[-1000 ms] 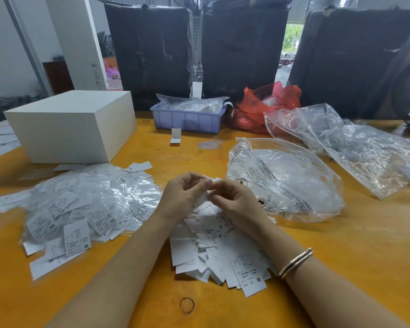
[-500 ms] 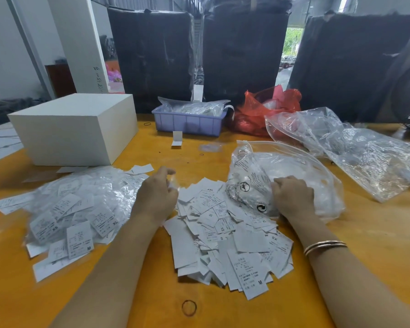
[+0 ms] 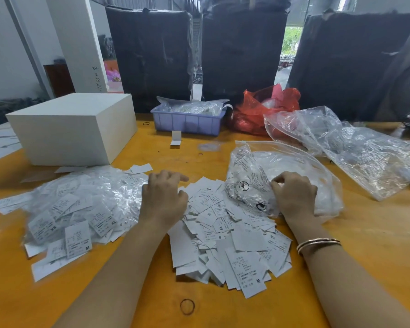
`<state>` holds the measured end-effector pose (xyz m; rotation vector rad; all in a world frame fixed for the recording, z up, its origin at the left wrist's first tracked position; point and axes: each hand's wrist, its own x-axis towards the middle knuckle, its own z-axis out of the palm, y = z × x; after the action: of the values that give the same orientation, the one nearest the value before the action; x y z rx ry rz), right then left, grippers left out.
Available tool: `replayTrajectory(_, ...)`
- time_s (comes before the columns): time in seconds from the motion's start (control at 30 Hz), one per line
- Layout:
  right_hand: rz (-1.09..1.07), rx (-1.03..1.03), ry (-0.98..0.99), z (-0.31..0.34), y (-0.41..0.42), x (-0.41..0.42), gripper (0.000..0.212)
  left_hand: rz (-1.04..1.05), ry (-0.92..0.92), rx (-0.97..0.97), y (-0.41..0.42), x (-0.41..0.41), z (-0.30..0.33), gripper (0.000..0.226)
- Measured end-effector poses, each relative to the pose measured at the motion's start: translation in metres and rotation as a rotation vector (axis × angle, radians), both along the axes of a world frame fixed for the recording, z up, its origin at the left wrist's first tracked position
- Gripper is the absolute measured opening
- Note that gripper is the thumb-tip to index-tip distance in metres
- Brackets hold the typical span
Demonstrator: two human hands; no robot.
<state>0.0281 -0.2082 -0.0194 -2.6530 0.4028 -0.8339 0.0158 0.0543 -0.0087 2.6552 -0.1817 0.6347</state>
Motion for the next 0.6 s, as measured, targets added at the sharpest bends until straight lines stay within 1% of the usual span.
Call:
replayTrajectory(0.03,0.003,0.012,-0.047,0.000,0.000,0.000,0.014,-0.053,-0.008,-0.040,-0.004,-0.001,-0.001,0.032)
replayTrajectory(0.1,0.058,0.058,-0.207,0.002,0.002,-0.002,0.010,-0.149,-0.023,-0.136,-0.011,-0.004,-0.002,0.029)
replayTrajectory(0.17,0.223,0.150,-0.393,0.009,0.009,-0.008,0.004,-0.251,-0.024,-0.274,-0.017,-0.007,0.000,0.027)
replayTrajectory(0.23,0.461,0.285,-0.480,0.016,0.023,-0.015,0.003,-0.348,0.026,-0.433,-0.020,-0.009,0.003,0.025)
replayTrajectory(0.27,0.573,0.373,-0.469,0.018,0.032,-0.019,0.006,-0.391,0.065,-0.501,-0.020,-0.010,0.005,0.024)
replayTrajectory(0.33,0.757,0.594,-0.368,0.020,0.052,-0.026,0.011,-0.471,0.164,-0.607,-0.021,-0.010,0.007,0.025)
replayTrajectory(0.4,0.881,0.785,-0.271,0.020,0.067,-0.030,0.012,-0.538,0.253,-0.675,-0.022,-0.011,0.008,0.028)
replayTrajectory(0.43,0.916,0.858,-0.238,0.020,0.072,-0.030,0.011,-0.557,0.274,-0.693,-0.022,-0.011,0.009,0.028)
replayTrajectory(0.53,0.957,1.050,-0.169,0.019,0.077,-0.030,0.004,-0.565,0.260,-0.742,-0.022,-0.011,0.009,0.014)
replayTrajectory(0.6,0.938,1.119,-0.131,0.017,0.078,-0.030,0.007,-0.565,0.266,-0.793,-0.023,-0.011,0.008,0.012)
